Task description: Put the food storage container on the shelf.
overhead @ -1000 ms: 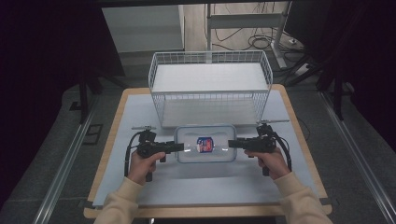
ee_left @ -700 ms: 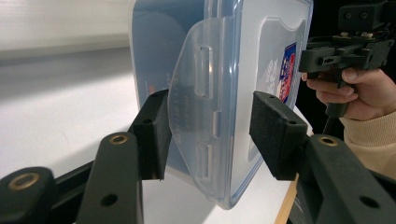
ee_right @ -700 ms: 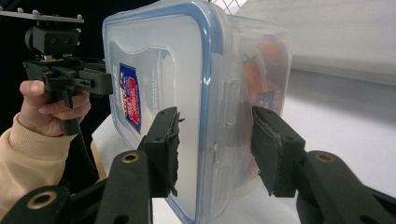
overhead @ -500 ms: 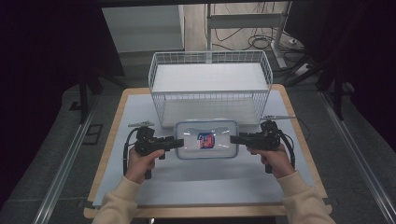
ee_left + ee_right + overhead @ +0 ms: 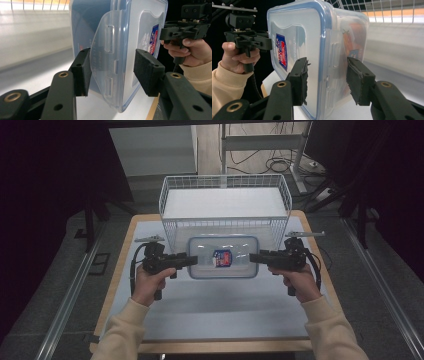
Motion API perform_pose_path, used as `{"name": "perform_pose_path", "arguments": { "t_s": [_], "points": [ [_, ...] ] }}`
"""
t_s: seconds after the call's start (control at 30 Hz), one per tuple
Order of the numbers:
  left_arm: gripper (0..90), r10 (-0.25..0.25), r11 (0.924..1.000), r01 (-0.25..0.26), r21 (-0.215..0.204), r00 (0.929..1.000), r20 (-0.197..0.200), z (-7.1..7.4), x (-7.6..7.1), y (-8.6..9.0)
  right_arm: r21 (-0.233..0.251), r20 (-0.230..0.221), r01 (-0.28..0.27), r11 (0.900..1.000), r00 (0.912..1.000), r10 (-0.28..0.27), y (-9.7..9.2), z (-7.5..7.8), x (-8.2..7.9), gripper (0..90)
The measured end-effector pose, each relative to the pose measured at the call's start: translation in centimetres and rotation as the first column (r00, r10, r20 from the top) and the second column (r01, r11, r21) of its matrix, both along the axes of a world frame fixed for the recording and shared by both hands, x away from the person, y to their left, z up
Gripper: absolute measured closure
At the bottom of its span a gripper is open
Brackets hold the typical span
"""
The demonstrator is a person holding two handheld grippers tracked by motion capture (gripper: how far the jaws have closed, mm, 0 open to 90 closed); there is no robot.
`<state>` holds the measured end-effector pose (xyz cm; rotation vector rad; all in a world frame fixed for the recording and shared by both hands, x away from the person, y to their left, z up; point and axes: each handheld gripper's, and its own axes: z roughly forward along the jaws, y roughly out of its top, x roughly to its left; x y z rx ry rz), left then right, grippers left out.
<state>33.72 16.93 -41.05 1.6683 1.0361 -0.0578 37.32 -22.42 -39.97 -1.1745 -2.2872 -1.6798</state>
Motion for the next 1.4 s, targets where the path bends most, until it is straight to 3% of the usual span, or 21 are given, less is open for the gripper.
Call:
{"name": "perform_pose_path", "arguments": {
  "t_s": [0.6,1.03,1.33,1.4],
  "points": [
    [49.4,-0.011,0.9998,0.01,0.015,0.9969,0.077,6.0,2.3,0.2,0.007,0.078,0.018,0.9998,0.9968,-0.018,0.2,5.6,1.5,52.7],
    [49.3,-0.004,1.0,0.004,-0.001,0.9948,0.102,8.4,4.2,0.3,-0.005,0.11,0.029,0.9996,0.9935,-0.028,0.4,8.8,3.3,52.5],
    [49.3,-0.006,0.9999,0.007,-0.011,0.9953,0.097,9.8,6.9,0.6,-0.02,0.105,0.038,0.9991,0.9938,-0.035,0.8,10.6,5.5,52.3],
    [49.2,-0.012,0.9998,0.014,-0.016,0.9954,0.096,10.1,8.1,0.7,-0.026,0.105,0.042,0.9988,0.9937,-0.039,0.9,11.1,6.5,52.3]
  ]
}}
